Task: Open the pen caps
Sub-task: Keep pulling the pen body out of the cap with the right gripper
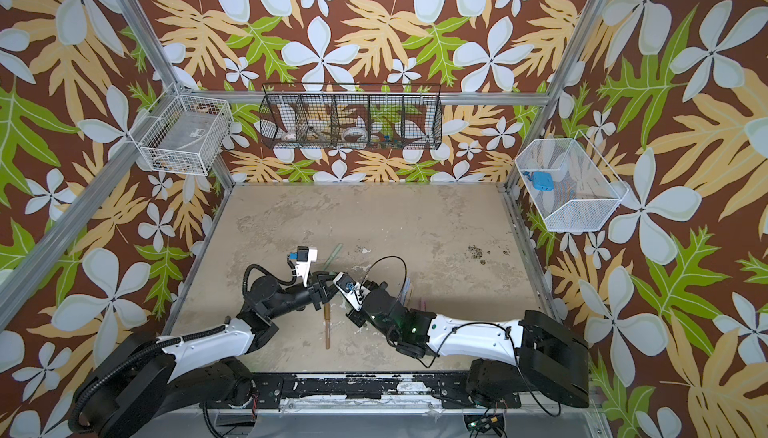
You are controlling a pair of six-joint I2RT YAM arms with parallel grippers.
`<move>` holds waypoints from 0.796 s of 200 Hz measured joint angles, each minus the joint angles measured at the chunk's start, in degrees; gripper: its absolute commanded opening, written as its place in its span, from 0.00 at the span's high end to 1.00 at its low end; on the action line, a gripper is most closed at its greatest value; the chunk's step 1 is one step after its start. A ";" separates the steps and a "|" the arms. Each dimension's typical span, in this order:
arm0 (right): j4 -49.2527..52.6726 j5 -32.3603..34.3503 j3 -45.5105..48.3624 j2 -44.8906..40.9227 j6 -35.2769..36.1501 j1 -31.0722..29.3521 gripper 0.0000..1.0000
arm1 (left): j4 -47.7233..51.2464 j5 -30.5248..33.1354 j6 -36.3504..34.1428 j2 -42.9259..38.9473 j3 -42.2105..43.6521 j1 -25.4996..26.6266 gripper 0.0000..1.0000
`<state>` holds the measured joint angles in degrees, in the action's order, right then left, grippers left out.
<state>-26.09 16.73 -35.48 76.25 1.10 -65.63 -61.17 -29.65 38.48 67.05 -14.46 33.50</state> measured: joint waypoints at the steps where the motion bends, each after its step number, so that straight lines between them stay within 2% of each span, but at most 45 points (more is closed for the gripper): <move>1: -0.02 -0.07 0.00 0.02 0.02 0.02 1.00 | 0.00 -0.04 0.11 -0.09 0.07 -0.07 1.00; 15: -0.17 -4.22 0.07 -0.07 -0.02 1.55 1.00 | -0.02 -0.33 0.37 -0.74 0.61 -0.52 1.00; 43: -1.29 -19.41 0.70 -0.20 -1.60 7.67 1.00 | 0.02 -0.13 0.46 -0.90 0.72 -0.90 1.00; 60: -1.73 -26.45 0.83 0.07 -2.58 10.29 1.00 | 0.02 -0.24 0.66 -0.90 0.76 -0.98 1.00; 73: -1.73 -29.88 1.01 0.15 -3.19 11.32 1.00 | 0.02 -0.70 0.94 -0.92 0.96 -1.03 1.00; 93: -1.73 -31.71 1.20 0.13 -3.65 11.69 1.00 | 0.02 -1.38 1.53 -0.96 1.11 -1.18 1.00; 107: -1.49 -31.17 1.27 -0.09 -3.65 11.34 1.00 | 0.02 -1.95 1.62 -0.98 1.25 -1.38 1.00; 117: -1.14 -27.61 1.20 -0.26 -3.43 9.64 1.00 | 0.00 -2.19 1.75 -0.98 1.33 -1.57 1.00; 144: 0.46 -9.86 -0.11 0.85 -1.62 2.14 1.00 | 0.02 -2.58 1.92 -1.05 1.77 -2.03 1.00; 159: 0.74 -2.43 -0.83 2.05 -0.66 -0.55 1.00 | 0.04 -2.54 1.95 -1.09 1.88 -2.29 1.00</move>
<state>-25.34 14.31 -36.32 78.30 0.45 -66.17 -61.12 -32.18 40.42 65.95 -12.58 31.20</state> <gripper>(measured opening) 0.093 0.151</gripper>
